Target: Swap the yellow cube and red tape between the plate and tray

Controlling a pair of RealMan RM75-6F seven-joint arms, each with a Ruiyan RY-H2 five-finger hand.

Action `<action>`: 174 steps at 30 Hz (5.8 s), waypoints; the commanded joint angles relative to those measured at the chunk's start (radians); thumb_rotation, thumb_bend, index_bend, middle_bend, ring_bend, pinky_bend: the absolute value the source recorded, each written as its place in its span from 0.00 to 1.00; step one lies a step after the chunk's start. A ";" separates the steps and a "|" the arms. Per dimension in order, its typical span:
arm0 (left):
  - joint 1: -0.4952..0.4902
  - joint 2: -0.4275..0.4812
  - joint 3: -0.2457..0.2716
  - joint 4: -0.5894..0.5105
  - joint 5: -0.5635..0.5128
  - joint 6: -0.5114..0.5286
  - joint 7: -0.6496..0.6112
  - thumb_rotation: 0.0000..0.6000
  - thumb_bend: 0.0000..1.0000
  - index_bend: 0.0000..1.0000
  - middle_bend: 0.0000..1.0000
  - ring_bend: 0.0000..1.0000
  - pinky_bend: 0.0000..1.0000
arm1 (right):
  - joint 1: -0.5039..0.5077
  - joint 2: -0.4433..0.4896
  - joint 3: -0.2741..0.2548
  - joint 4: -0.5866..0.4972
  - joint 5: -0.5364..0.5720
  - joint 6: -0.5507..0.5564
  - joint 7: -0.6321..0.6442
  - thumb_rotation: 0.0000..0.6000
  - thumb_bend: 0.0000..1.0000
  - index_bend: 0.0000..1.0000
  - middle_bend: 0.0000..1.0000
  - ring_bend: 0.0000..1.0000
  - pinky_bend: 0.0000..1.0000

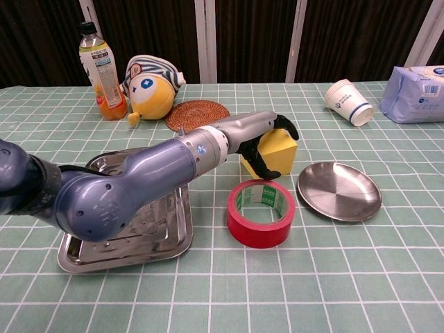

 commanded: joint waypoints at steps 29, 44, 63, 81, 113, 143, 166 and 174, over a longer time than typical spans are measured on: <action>0.388 0.664 0.245 -0.706 0.213 0.368 0.016 1.00 0.53 0.40 0.35 0.37 0.49 | -0.007 -0.012 0.005 -0.009 0.005 0.006 -0.002 1.00 0.02 0.00 0.00 0.00 0.00; 0.535 0.601 0.415 -0.393 0.362 0.451 -0.286 1.00 0.34 0.38 0.22 0.23 0.40 | -0.006 -0.029 0.004 -0.010 0.013 0.010 -0.032 1.00 0.02 0.00 0.00 0.00 0.00; 0.568 0.411 0.331 -0.190 0.401 0.622 -0.416 1.00 0.00 0.30 0.01 0.00 0.09 | -0.006 -0.024 0.001 -0.009 0.005 0.001 -0.024 1.00 0.02 0.00 0.00 0.00 0.00; 0.882 0.685 0.369 -0.539 0.447 1.056 -0.084 1.00 0.00 0.25 0.01 0.00 0.09 | 0.268 -0.055 -0.024 0.007 -0.298 -0.329 0.083 1.00 0.02 0.00 0.00 0.00 0.00; 0.934 0.713 0.299 -0.561 0.436 1.017 -0.099 1.00 0.00 0.24 0.01 0.00 0.09 | 0.666 -0.374 0.067 0.088 0.047 -0.604 -0.206 1.00 0.02 0.00 0.00 0.00 0.00; 0.949 0.704 0.259 -0.565 0.425 0.992 -0.158 1.00 0.01 0.23 0.00 0.00 0.10 | 0.671 -0.427 0.028 0.189 0.011 -0.510 -0.172 1.00 0.17 0.32 0.33 0.44 0.19; 0.967 0.710 0.230 -0.571 0.418 1.011 -0.148 1.00 0.01 0.23 0.00 0.00 0.10 | 0.621 -0.257 0.042 0.233 0.098 -0.518 -0.082 1.00 0.18 0.32 0.33 0.44 0.19; 0.967 0.707 0.226 -0.568 0.416 1.003 -0.142 1.00 0.01 0.23 0.00 0.00 0.10 | 0.612 -0.245 0.025 0.249 0.091 -0.537 -0.056 1.00 0.18 0.32 0.33 0.44 0.19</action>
